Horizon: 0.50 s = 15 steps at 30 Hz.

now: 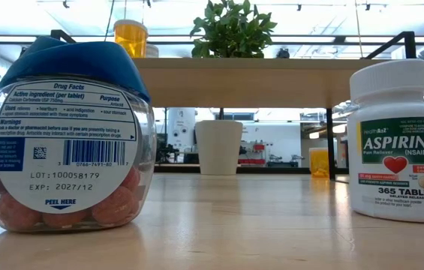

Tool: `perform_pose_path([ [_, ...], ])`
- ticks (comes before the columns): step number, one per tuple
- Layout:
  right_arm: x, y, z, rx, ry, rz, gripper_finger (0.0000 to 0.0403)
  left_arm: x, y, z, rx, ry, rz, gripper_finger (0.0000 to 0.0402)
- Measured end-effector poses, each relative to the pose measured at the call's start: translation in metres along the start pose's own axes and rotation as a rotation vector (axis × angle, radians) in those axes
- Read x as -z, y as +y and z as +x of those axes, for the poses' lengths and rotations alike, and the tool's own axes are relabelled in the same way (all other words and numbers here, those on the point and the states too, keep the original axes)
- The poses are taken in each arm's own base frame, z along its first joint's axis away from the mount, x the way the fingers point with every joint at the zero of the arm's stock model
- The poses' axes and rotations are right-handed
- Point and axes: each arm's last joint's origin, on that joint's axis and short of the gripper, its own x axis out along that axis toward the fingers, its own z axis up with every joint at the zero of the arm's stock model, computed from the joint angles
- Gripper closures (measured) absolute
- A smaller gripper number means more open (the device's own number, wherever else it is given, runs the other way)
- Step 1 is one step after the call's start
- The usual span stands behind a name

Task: Pick and place medicine bottles onto shelf by color
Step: Put the white and blue pill bottle on the shelf

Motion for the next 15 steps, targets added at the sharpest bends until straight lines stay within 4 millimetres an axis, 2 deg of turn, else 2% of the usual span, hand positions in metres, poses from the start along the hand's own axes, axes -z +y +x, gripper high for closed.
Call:
perform_pose_path([
  [6, 0.016, 0.004, 0.006, 0.017, 0.045, 0.088, 0.0116, 0.000, 0.000, 0.000, 0.000, 0.000, 0.071, 0.0184],
  [12, 0.033, 0.009, 0.033, 0.093, 0.134, -0.053, 0.0099, 0.001, -0.001, 0.009, -0.011, 0.016, 0.103, 0.0184],
  [15, 0.040, 0.009, 0.044, 0.156, 0.190, -0.046, 0.0098, 0.002, -0.002, 0.012, -0.015, 0.027, 0.106, 0.0187],
])
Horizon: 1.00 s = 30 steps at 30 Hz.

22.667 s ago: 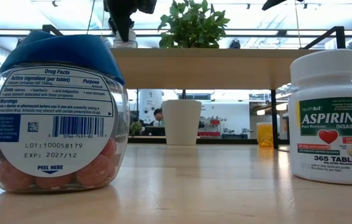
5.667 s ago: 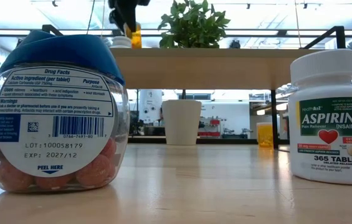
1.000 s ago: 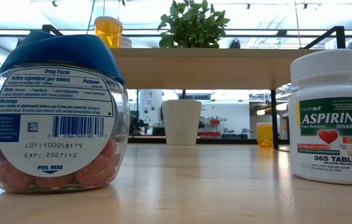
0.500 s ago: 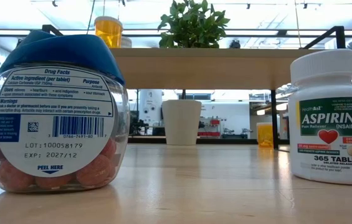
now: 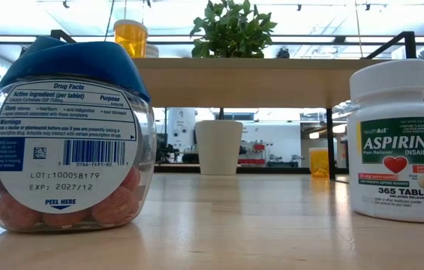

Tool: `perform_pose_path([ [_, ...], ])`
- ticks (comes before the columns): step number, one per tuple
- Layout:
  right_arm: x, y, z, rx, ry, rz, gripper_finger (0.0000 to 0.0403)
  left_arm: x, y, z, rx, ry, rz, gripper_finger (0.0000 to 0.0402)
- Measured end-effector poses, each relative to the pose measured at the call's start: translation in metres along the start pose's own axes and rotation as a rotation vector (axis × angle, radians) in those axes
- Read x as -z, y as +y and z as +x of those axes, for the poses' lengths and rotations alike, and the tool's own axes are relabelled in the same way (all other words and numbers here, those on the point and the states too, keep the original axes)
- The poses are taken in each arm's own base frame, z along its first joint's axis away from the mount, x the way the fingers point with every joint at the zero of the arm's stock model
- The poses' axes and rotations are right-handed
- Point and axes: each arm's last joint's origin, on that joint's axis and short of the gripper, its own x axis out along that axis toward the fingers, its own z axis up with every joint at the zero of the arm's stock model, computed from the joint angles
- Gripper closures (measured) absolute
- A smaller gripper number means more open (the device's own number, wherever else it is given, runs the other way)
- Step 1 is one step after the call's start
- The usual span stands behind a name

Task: Pick and place medicine bottles onto shelf by color
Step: Put the white and blue pill bottle on the shelf

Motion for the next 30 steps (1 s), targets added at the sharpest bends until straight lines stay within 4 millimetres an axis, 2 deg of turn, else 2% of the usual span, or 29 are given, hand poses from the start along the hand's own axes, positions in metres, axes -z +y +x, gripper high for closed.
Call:
perform_pose_path([
  [5, 0.017, -0.001, 0.005, 0.047, 0.011, 0.201, 0.0097, 0.002, -0.003, 0.004, -0.001, 0.017, 0.009, 0.0187],
  [12, 0.066, -0.017, -0.002, 0.142, -0.043, 0.384, 0.0097, 0.001, -0.002, 0.004, -0.003, 0.014, 0.006, 0.0191],
  [14, 0.076, -0.023, -0.005, 0.186, -0.037, 0.366, 0.0097, 0.001, -0.002, 0.004, -0.003, 0.014, 0.006, 0.0193],
  [20, 0.080, -0.030, -0.005, 0.234, -0.046, 0.336, 0.0097, 0.001, -0.003, 0.008, -0.004, 0.019, 0.007, 0.0191],
  [30, 0.097, -0.041, 0.032, 0.220, 0.020, 0.312, 0.0104, 0.003, -0.005, 0.007, -0.003, 0.028, -0.085, 0.0198],
])
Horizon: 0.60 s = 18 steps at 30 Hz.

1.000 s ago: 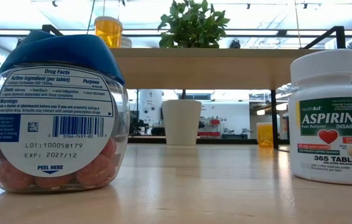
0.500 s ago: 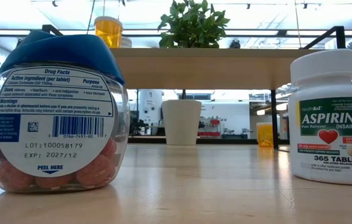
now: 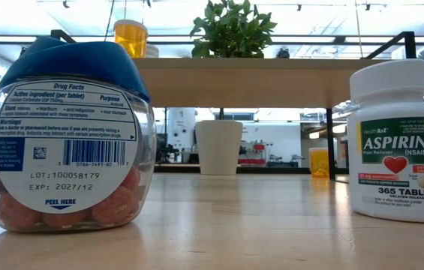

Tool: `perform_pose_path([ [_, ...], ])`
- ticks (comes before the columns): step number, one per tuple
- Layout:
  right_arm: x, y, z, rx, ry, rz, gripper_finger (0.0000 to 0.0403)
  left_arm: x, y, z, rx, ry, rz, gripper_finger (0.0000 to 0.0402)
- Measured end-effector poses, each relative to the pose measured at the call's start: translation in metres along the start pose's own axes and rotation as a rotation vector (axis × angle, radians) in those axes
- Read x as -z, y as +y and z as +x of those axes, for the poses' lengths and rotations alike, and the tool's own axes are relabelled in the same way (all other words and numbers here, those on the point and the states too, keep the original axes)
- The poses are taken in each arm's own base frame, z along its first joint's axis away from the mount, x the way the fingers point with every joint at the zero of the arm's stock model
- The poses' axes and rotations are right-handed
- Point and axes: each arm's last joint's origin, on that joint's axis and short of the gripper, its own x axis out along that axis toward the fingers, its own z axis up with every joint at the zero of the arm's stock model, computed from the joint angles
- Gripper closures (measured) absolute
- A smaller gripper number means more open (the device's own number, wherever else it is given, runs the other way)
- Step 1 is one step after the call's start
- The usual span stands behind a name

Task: Pick and place medicine bottles onto shelf by color
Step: Put the white and blue pill bottle on the shelf

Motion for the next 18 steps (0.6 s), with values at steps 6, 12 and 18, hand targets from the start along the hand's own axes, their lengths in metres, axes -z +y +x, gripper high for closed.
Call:
perform_pose_path([
  [6, 0.002, -0.008, 0.011, 0.037, -0.008, -0.021, 0.0105, 0.001, -0.001, -0.001, 0.005, 0.000, -0.007, 0.0196],
  [12, 0.001, -0.014, 0.025, 0.063, -0.020, -0.027, 0.0105, 0.000, -0.002, -0.001, 0.006, -0.004, -0.007, 0.0201],
  [18, -0.004, -0.019, 0.043, 0.071, -0.026, -0.018, 0.0105, 0.001, -0.004, -0.001, 0.012, -0.003, -0.027, 0.0202],
])
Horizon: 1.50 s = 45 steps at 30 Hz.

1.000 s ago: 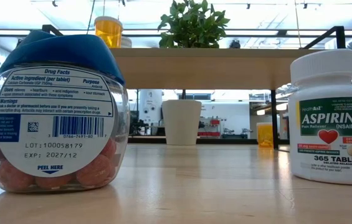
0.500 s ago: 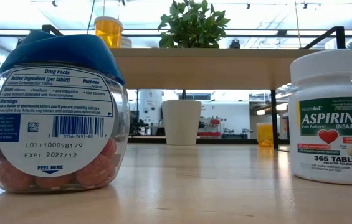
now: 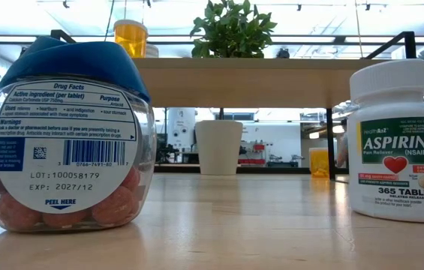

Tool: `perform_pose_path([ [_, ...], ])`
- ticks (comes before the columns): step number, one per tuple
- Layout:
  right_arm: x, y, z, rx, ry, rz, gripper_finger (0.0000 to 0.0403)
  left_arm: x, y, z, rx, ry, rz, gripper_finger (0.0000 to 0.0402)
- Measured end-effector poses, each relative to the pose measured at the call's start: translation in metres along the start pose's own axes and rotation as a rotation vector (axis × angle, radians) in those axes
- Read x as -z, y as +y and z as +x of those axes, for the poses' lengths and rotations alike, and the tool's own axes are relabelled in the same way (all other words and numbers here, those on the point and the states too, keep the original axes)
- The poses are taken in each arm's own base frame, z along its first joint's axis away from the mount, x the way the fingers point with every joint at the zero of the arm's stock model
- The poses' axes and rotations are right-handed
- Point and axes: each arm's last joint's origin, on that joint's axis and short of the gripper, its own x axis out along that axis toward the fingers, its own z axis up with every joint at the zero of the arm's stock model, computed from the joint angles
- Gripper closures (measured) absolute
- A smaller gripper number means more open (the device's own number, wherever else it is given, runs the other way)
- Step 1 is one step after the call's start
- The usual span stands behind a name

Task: Pick and place medicine bottles onto shelf by color
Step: Put the white and blue pill bottle on the shelf

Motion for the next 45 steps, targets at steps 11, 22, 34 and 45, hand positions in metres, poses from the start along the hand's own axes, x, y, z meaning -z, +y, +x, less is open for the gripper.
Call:
perform_pose_path([
  [11, -0.016, 0.000, 0.031, -0.003, 0.013, 0.049, 0.0105, 0.001, -0.001, -0.001, 0.004, 0.001, -0.024, 0.0206],
  [22, -0.023, 0.005, 0.036, -0.020, 0.023, 0.080, 0.0107, 0.001, -0.001, -0.001, 0.004, 0.001, -0.022, 0.0203],
  [34, -0.023, 0.004, 0.036, -0.011, 0.030, 0.078, 0.0201, 0.001, -0.001, -0.001, 0.003, 0.002, -0.021, 0.0205],
  [45, -0.016, 0.013, 0.018, -0.033, 0.124, 0.012, 0.0210, 0.005, -0.001, -0.002, -0.008, 0.037, -0.002, 0.0210],
])
